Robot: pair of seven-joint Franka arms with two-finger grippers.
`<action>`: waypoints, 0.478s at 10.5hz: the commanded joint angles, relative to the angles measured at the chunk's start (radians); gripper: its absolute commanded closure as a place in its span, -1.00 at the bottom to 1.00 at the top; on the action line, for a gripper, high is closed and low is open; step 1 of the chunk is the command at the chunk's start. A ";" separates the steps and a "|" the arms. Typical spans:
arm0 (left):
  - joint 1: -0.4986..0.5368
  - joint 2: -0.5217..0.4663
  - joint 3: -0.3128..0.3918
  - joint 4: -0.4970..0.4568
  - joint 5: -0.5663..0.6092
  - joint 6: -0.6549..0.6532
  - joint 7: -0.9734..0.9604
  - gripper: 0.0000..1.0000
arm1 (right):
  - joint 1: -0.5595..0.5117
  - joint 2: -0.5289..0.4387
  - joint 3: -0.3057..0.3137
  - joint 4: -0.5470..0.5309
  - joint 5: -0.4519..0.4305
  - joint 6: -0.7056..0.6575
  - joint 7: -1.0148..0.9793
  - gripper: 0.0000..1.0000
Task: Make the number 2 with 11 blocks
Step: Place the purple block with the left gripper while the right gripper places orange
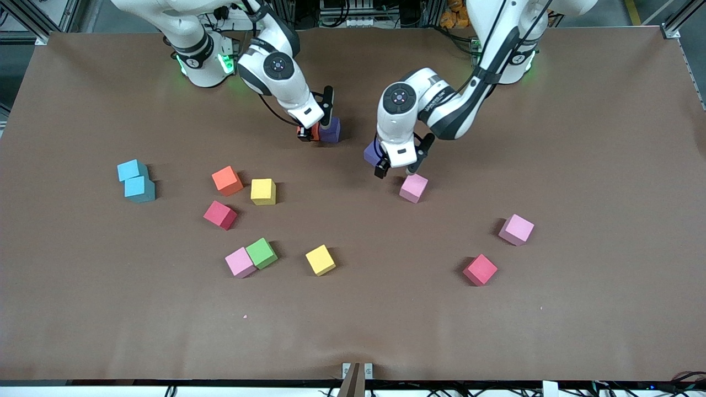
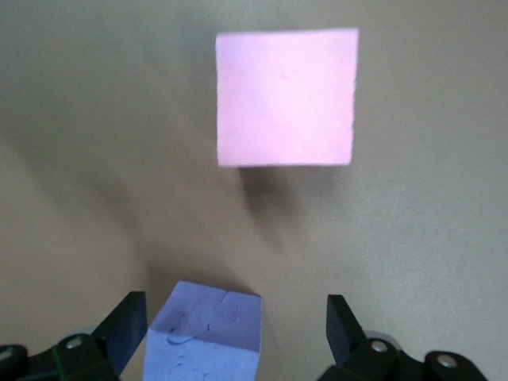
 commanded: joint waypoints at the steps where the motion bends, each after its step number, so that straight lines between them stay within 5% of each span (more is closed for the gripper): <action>1: -0.038 0.028 0.004 -0.001 -0.002 0.028 -0.048 -1.00 | 0.042 -0.001 -0.001 -0.005 -0.009 0.010 0.051 0.58; 5: -0.086 0.086 0.007 0.002 0.001 0.074 -0.048 -1.00 | 0.042 0.024 -0.004 -0.005 -0.044 0.015 0.072 0.58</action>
